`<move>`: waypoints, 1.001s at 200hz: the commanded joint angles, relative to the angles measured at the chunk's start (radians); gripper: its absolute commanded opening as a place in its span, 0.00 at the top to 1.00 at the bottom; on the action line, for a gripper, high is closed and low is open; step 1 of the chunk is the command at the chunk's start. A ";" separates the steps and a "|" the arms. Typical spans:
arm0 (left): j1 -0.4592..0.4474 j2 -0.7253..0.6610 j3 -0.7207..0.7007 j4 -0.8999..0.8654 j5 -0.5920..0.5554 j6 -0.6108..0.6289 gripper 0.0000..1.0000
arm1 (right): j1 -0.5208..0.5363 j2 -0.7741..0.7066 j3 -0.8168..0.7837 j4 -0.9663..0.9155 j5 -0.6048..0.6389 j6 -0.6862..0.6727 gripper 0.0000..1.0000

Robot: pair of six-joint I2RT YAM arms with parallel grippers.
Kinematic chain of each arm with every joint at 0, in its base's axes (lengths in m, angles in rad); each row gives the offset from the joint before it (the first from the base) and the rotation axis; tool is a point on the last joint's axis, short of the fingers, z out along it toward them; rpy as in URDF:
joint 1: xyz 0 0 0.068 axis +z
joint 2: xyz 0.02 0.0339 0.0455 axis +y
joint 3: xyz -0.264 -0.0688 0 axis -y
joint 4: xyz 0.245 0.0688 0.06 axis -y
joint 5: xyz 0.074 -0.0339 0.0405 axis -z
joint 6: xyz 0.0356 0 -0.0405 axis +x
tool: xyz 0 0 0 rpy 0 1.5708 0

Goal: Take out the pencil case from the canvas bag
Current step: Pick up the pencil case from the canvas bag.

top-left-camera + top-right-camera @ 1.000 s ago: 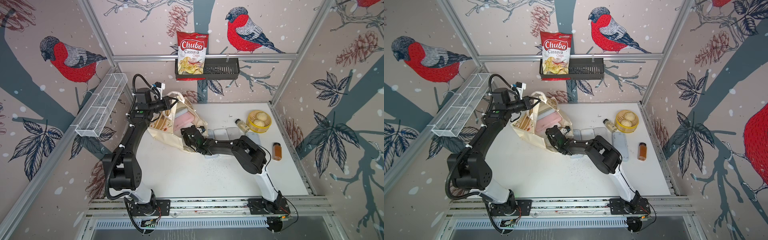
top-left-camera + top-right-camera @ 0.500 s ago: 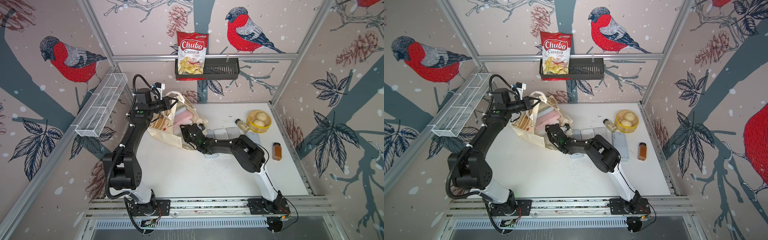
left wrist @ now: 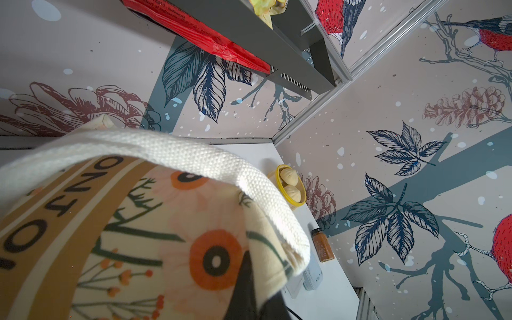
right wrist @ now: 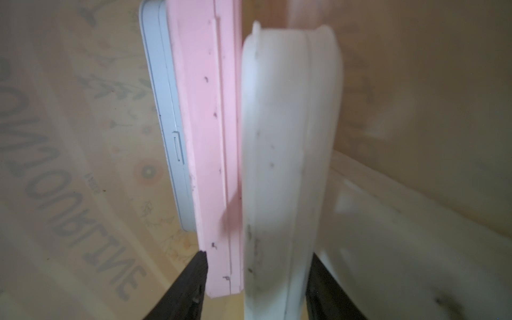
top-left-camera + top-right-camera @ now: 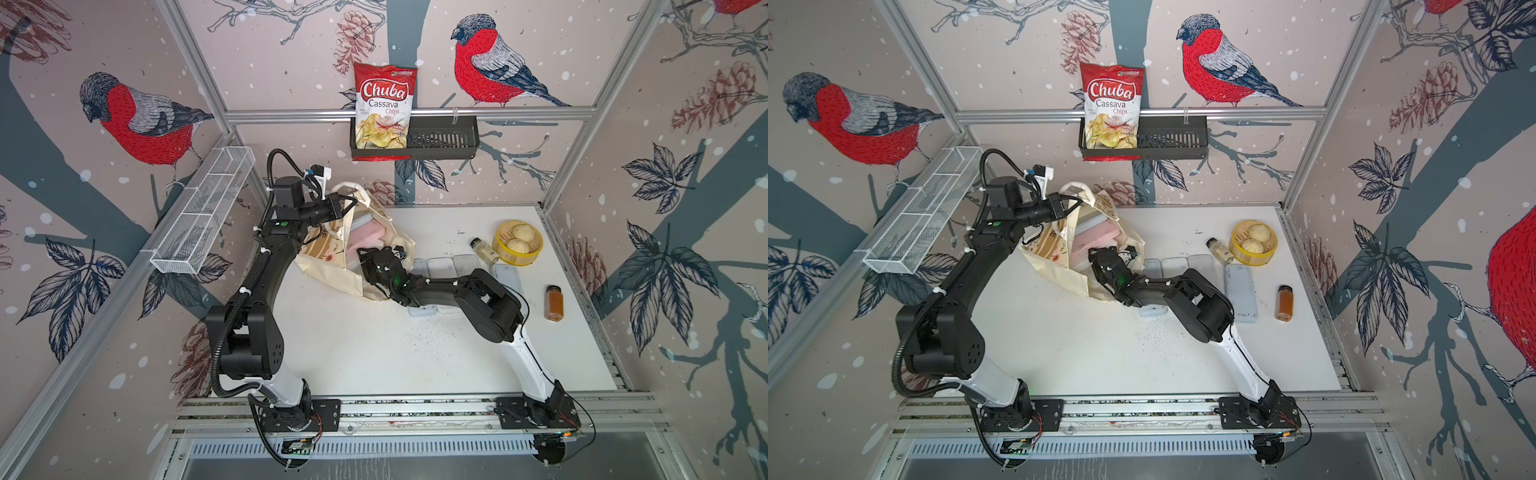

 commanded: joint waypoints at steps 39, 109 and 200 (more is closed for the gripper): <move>-0.006 0.000 0.004 0.096 0.027 0.000 1.00 | -0.007 0.023 0.018 0.026 0.010 0.006 0.51; -0.012 0.000 0.004 0.099 0.031 -0.003 1.00 | -0.006 0.025 0.026 0.006 0.066 0.062 0.55; -0.027 0.005 0.002 0.102 0.028 -0.009 1.00 | -0.005 0.068 0.053 0.013 0.074 0.125 0.59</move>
